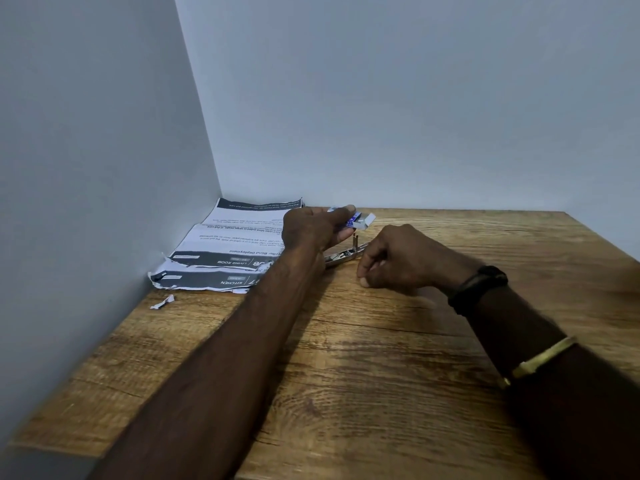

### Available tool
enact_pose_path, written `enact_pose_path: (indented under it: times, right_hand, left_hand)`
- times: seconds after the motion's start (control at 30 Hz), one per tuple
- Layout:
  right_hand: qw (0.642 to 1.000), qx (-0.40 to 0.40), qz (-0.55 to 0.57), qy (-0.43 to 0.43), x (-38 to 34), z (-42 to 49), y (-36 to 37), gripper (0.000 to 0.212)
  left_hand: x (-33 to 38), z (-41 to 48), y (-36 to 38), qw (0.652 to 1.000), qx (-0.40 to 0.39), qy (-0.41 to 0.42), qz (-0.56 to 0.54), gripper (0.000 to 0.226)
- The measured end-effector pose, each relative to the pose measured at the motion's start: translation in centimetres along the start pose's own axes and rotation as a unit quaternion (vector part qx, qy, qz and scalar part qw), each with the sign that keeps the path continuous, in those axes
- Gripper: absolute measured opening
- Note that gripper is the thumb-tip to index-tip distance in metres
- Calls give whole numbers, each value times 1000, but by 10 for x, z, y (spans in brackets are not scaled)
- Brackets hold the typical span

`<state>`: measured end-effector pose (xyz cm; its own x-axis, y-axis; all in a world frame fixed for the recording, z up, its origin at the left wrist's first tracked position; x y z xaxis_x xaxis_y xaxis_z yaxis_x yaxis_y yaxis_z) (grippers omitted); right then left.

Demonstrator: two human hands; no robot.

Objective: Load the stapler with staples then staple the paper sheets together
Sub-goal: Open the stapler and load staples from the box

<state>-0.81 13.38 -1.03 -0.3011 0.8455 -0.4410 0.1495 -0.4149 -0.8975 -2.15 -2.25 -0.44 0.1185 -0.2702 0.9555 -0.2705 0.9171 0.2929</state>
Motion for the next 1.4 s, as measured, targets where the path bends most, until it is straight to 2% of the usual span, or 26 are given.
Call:
enact_pose_path:
  times: [0.13, 0.23, 0.33, 0.4, 0.53, 0.67, 0.87, 0.97, 1.07, 1.17, 1.4]
  right_hand:
    - [999, 43, -4, -21, 1, -3, -7, 7]
    - [989, 146, 21, -4, 7, -5, -21, 5]
    - [962, 270, 44, 5, 11, -7, -32, 3]
    - [952, 297, 75, -8, 8, -8, -36, 5]
    - [967, 241, 84, -10, 1, -9, -35, 5]
    - [977, 195, 83, 9, 5, -8, -36, 4]
    - [974, 197, 115, 1, 7, -8, -35, 5]
    - [959, 191, 210, 2, 12, -9, -38, 11]
    - [948, 151, 279, 3, 16, -12, -42, 19]
    - [949, 145, 279, -12, 16, -13, -39, 19]
    - [951, 168, 260, -14, 14, -8, -33, 5]
  left_hand:
    - [1, 0, -1, 1000, 5, 1, 1, 31]
    - [1, -2, -1, 1000, 2, -3, 14, 33]
    - [1, -5, 2, 1000, -7, -9, 27, 28]
    - [0, -7, 4, 999, -20, -18, 41, 25]
    - [-1, -14, 7, 996, -60, -40, 44, 21]
    - [-1, -14, 6, 996, -54, -47, 45, 26]
    - [2, -15, 6, 996, -53, -55, 40, 18]
    - [4, -14, 5, 997, -45, -57, 25, 21]
    - [6, -11, 4, 997, -39, -58, 19, 16]
    - [5, -11, 4, 997, -40, -56, 19, 15]
    - [2, -12, 6, 997, -62, -36, 15, 21]
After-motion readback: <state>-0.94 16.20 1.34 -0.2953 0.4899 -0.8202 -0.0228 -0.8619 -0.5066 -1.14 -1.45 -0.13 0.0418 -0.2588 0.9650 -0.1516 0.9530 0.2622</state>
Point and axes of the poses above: each hand's wrist, its own z-axis towards the middle knuckle, its own y-axis out of the palm, x = y × z, the point moved 1 cm from there along z, towards the middle knuckle, and after that the axes turned 8 degrees about y, right-handed, at the moved point
